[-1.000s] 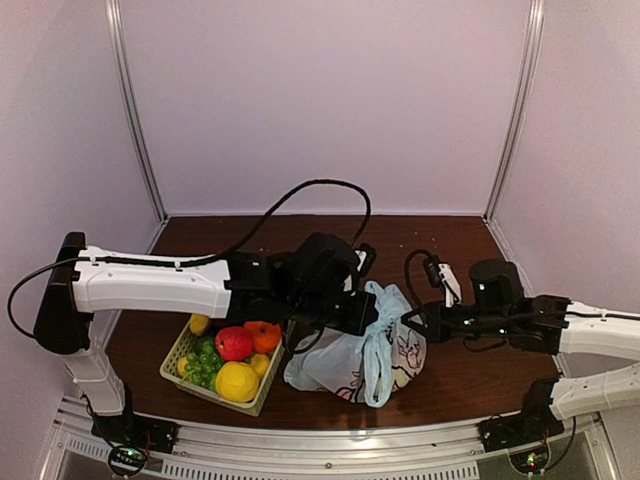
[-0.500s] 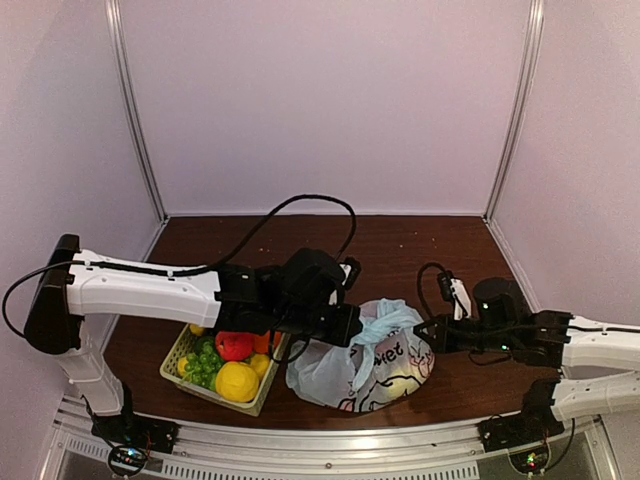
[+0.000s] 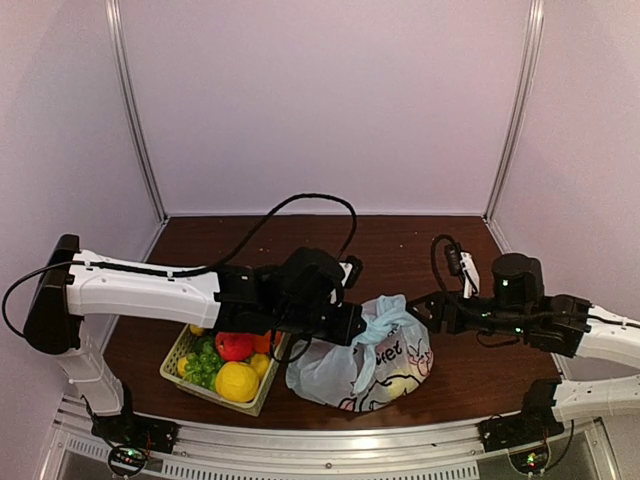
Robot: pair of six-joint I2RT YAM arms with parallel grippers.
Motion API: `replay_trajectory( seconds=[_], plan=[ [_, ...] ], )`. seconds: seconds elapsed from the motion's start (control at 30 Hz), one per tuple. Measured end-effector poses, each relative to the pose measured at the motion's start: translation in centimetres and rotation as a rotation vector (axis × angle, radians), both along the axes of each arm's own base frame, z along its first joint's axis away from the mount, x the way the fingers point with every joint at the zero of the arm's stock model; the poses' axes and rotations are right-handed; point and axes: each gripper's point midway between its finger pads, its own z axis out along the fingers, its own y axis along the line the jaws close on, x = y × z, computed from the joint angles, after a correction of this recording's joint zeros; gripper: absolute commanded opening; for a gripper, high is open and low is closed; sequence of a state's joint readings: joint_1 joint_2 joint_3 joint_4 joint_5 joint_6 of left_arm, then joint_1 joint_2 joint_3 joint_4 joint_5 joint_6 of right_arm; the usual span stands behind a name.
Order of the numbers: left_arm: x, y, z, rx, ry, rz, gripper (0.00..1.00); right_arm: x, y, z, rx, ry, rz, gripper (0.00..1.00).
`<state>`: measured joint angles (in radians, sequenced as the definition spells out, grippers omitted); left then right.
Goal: Untie the knot of the plastic bag and take out the fruit
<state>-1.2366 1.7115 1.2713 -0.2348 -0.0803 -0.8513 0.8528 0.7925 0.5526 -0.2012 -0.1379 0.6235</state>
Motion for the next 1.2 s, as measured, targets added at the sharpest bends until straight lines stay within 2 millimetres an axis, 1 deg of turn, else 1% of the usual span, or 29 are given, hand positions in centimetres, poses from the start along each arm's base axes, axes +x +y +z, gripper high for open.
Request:
replay_trajectory(
  seconds=[0.07, 0.13, 0.2, 0.3, 0.43, 0.63, 0.7, 0.77, 0.83, 0.97, 1.0, 1.2],
  plan=[
    [-0.1, 0.0, -0.1, 0.000, 0.002, -0.003, 0.00, 0.2, 0.2, 0.6, -0.006, -0.013, 0.005, 0.75],
    [-0.1, 0.0, -0.1, 0.000, 0.005, -0.005, 0.00, 0.6, 0.6, 0.7, -0.024, -0.014, 0.009, 0.78],
    [-0.2, 0.0, -0.1, -0.001, 0.006, -0.007, 0.00, 0.9, 0.9, 0.2, -0.049, -0.004, 0.014, 0.82],
    [-0.2, 0.0, -0.2, 0.000, 0.008, -0.009, 0.00, 1.1, 1.3, -1.4, -0.095, 0.021, 0.024, 0.83],
    [-0.2, 0.0, -0.3, 0.001, 0.010, -0.010, 0.00, 1.2, 1.8, -2.4, -0.122, 0.037, 0.037, 0.77],
    [-0.2, 0.0, -0.3, 0.002, 0.010, -0.010, 0.00, 1.4, 2.5, -2.9, -0.123, 0.036, 0.047, 0.67],
    [-0.2, 0.0, -0.3, 0.002, 0.010, -0.010, 0.00, 1.5, 2.7, -3.0, -0.116, 0.035, 0.047, 0.59],
    [-0.2, 0.0, -0.3, 0.002, 0.010, -0.010, 0.00, 1.5, 2.8, -3.0, -0.112, 0.035, 0.047, 0.47],
    [-0.2, 0.0, -0.3, 0.002, 0.010, -0.010, 0.00, 1.6, 2.9, -3.2, -0.109, 0.038, 0.045, 0.41],
    [-0.2, 0.0, -0.3, 0.002, 0.010, -0.010, 0.00, 1.6, 3.0, -3.2, -0.105, 0.039, 0.044, 0.40],
    [-0.2, 0.0, -0.3, 0.002, 0.010, -0.010, 0.00, 1.6, 3.0, -3.2, -0.104, 0.039, 0.044, 0.38],
    [-0.2, 0.0, -0.3, 0.003, 0.010, -0.010, 0.00, 1.5, 2.9, -3.7, -0.105, 0.043, 0.046, 0.12]
  ],
)
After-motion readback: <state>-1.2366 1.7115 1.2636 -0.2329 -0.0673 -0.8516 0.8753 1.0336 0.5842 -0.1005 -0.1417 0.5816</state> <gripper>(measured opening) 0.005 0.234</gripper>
